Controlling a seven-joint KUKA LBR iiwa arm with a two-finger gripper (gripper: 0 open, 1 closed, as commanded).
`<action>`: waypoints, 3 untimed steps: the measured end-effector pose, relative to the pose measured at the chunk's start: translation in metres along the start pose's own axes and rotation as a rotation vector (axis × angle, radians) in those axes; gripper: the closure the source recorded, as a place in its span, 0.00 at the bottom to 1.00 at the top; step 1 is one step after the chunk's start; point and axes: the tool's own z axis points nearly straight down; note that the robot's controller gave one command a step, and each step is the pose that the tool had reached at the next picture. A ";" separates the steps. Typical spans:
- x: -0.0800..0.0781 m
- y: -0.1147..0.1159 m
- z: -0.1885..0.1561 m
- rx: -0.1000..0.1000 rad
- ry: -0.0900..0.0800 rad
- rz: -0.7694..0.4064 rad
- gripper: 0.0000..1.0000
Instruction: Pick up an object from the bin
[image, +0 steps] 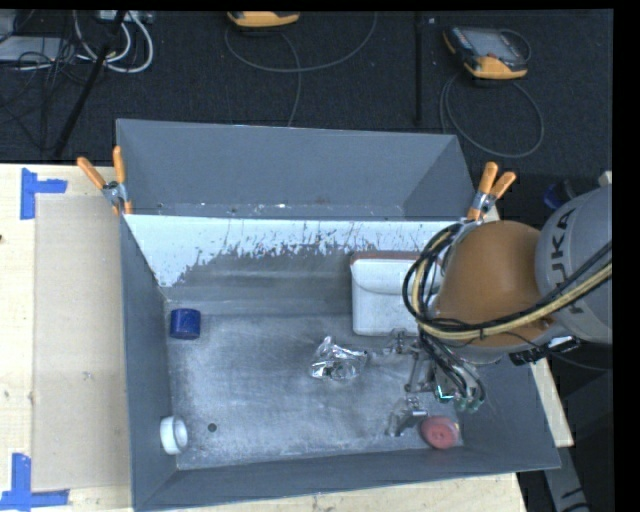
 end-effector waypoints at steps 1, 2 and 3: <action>-0.088 0.076 0.061 0.004 -0.010 -0.092 0.00; -0.099 0.044 0.032 0.001 -0.015 -0.064 0.00; -0.097 0.067 0.026 -0.001 -0.012 0.002 0.00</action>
Offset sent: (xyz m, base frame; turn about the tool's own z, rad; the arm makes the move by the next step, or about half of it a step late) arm 0.0840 0.0740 -0.0641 -0.0854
